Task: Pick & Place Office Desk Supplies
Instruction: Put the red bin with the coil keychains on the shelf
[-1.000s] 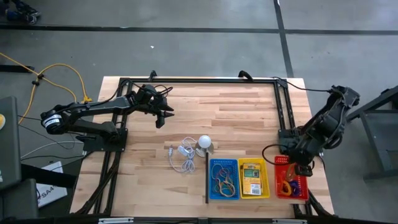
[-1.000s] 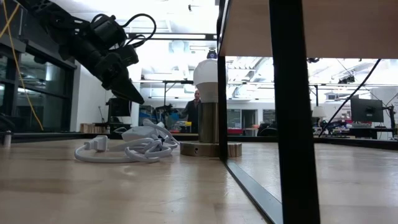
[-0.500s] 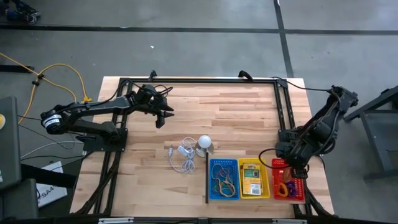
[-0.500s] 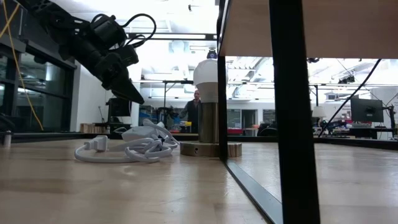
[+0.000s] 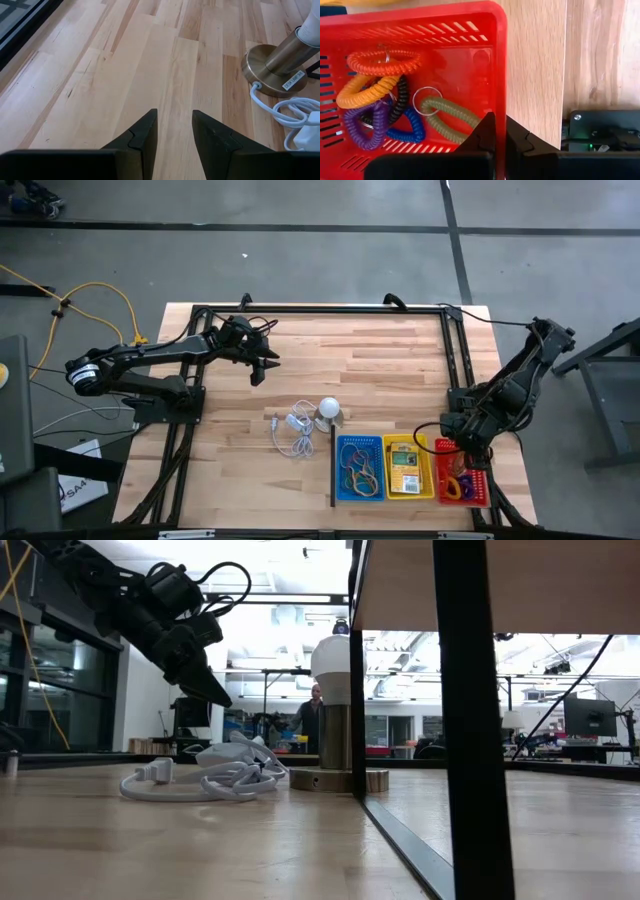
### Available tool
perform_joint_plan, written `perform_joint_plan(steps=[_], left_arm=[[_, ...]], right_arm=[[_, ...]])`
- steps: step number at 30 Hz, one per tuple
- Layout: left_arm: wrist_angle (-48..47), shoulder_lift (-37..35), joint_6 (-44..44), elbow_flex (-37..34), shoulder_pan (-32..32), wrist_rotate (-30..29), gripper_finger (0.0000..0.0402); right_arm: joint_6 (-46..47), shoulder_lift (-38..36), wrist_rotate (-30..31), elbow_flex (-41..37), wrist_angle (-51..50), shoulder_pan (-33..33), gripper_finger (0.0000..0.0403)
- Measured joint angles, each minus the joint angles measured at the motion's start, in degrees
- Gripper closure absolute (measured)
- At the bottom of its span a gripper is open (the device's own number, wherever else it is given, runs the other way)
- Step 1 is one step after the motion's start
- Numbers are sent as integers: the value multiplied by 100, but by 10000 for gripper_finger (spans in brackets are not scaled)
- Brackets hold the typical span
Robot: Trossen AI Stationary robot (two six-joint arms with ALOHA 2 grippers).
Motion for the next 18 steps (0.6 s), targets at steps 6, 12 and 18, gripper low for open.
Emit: perform_joint_plan(steps=[6, 12, 18], left_arm=[[0, 0, 0, 0, 1, 0, 284], [1, 0, 0, 0, 1, 0, 284], [1, 0, 1, 0, -1, 0, 284]], right_arm=[[29, 0, 2, 0, 7, 0, 401], [33, 0, 55, 2, 7, 0, 401], [89, 30, 52, 9, 46, 0, 401]])
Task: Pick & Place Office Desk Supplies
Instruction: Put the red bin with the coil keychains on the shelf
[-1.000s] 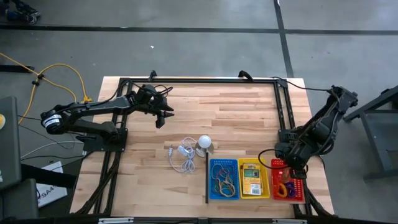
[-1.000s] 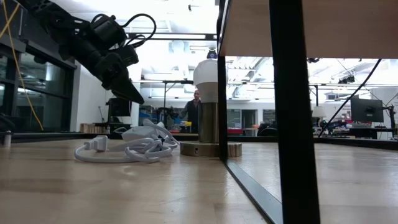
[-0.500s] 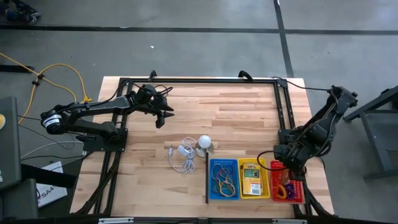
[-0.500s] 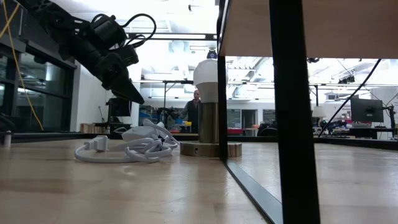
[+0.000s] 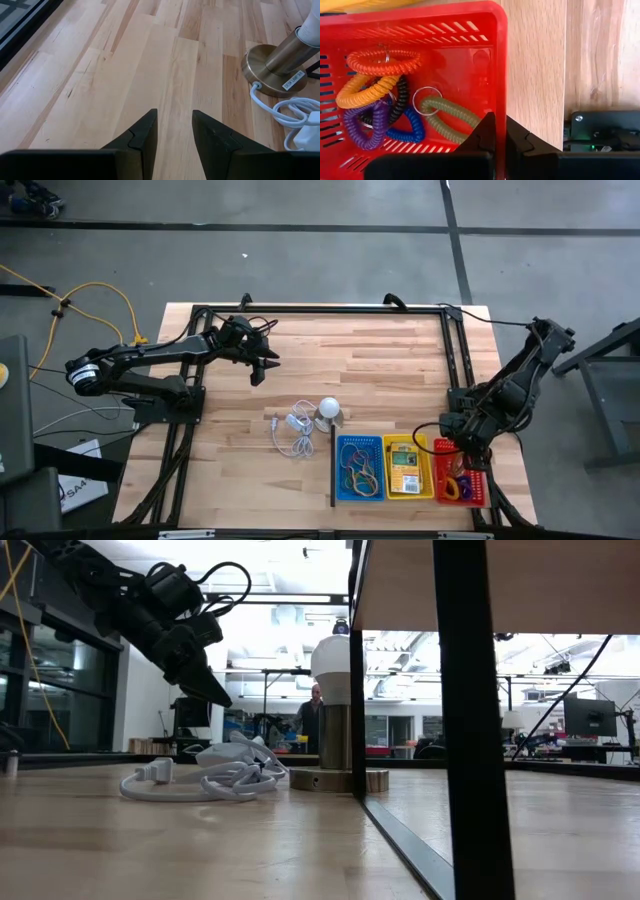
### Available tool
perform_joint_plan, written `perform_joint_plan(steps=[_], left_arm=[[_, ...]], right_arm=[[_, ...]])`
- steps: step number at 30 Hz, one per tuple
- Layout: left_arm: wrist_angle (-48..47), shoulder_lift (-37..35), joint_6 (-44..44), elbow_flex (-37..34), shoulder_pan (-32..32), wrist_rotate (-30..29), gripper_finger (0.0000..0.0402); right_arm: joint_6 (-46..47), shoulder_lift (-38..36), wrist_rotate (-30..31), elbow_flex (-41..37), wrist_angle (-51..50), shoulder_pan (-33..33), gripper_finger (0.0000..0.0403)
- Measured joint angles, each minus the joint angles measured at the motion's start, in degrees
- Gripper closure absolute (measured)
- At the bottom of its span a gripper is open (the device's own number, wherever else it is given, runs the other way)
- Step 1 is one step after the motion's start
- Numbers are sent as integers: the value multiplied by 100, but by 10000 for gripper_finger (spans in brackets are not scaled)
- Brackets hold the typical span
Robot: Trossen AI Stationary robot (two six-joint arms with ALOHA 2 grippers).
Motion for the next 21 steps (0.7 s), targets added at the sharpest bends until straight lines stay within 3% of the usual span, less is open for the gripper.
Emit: perform_joint_plan(steps=[21], left_arm=[[-2, 0, -2, 0, 2, 0, 284]], right_arm=[[219, 57, 151, 0, 8, 188, 401]])
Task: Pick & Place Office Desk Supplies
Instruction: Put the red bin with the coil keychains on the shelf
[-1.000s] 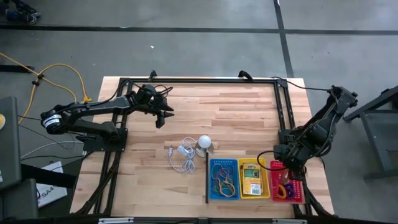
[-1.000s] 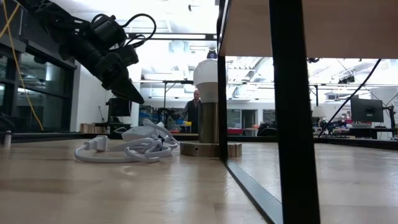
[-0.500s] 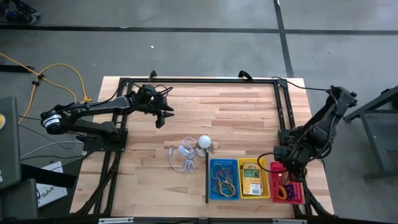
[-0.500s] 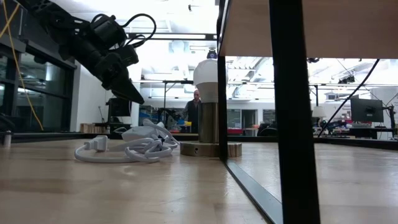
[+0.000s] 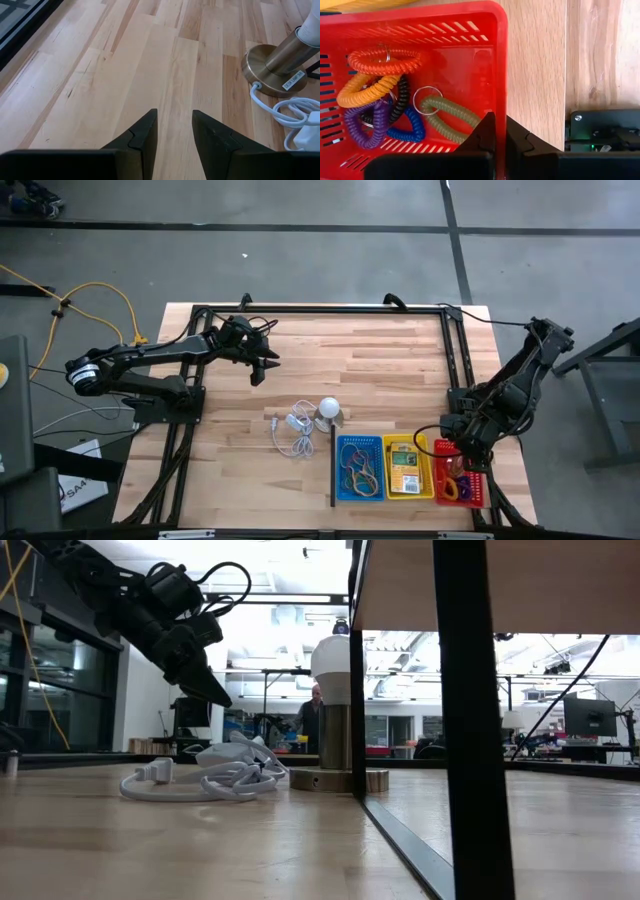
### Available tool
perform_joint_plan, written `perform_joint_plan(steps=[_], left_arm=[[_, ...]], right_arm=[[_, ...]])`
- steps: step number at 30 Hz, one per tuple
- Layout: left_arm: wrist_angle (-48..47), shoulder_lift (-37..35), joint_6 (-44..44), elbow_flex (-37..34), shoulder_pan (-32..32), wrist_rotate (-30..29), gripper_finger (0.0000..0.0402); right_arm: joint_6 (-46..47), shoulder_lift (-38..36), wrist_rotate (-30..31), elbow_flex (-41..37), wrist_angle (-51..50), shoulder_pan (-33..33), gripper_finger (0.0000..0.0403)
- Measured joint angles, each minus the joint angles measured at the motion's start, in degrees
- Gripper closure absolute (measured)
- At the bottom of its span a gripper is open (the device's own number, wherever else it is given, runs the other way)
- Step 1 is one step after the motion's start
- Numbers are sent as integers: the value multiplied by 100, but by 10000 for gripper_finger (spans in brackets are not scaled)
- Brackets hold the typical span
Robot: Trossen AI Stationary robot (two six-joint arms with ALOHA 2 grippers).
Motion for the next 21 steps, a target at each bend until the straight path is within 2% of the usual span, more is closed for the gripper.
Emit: perform_joint_plan(steps=[21], left_arm=[[1, 0, 1, 0, 0, 1, 284]], right_arm=[[-127, 0, 103, 0, -4, 0, 401]])
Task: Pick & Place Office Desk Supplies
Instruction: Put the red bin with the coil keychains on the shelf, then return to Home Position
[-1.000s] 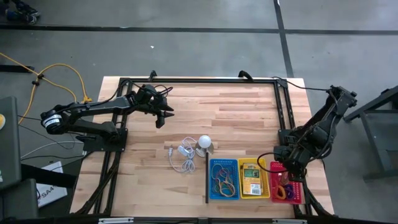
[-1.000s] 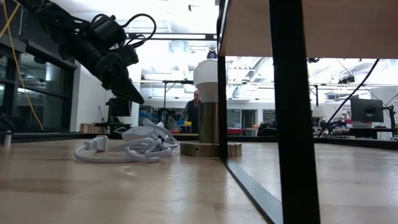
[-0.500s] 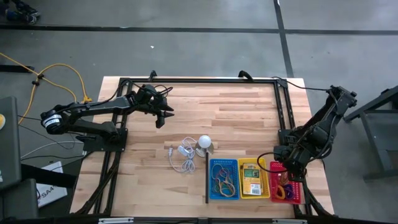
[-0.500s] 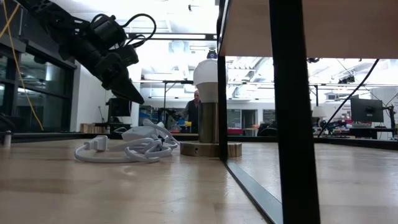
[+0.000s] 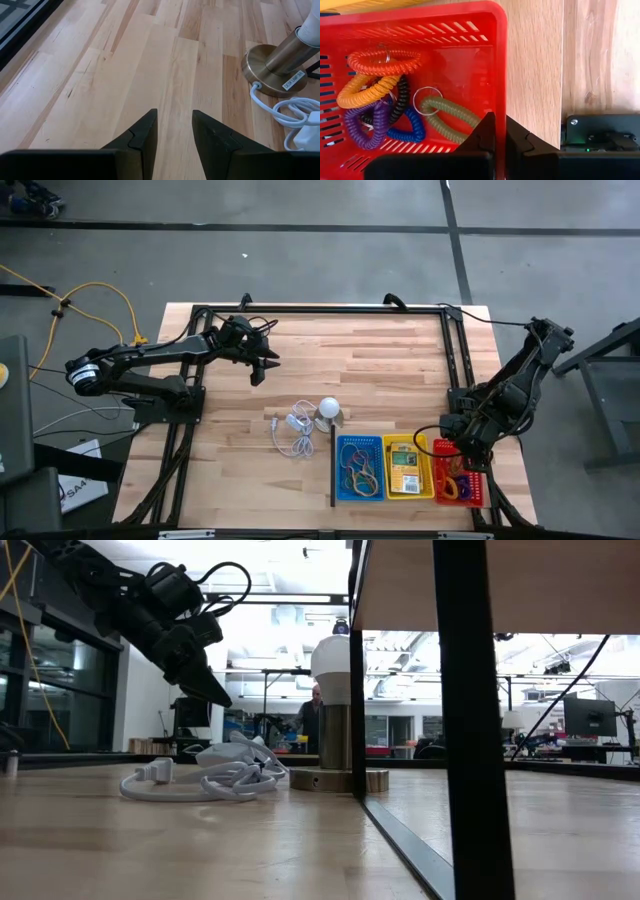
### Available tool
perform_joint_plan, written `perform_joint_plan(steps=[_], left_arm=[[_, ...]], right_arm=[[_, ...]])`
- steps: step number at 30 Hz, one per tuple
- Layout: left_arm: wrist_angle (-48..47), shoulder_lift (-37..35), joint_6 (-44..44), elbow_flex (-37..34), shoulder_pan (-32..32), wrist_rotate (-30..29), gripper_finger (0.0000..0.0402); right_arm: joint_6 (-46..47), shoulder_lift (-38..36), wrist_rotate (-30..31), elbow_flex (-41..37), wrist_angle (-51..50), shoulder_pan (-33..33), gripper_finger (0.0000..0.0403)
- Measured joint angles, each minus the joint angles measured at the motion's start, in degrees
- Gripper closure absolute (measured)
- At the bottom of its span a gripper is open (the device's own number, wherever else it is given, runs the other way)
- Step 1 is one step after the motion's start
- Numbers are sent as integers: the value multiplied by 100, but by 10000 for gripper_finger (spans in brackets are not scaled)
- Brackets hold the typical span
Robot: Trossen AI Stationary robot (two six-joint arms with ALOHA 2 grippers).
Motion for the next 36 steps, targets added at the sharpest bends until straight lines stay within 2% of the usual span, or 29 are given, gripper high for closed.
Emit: perform_joint_plan(steps=[4, 16, 36], left_arm=[[1, 0, 1, 0, 1, 0, 284], [-1, 0, 1, 0, 1, 0, 284], [1, 0, 1, 0, 1, -1, 284]], right_arm=[[0, 0, 0, 0, 0, 0, 395], [0, 0, 24, 0, -2, 0, 332], [-39, -477, 45, 0, 120, -70, 327]])
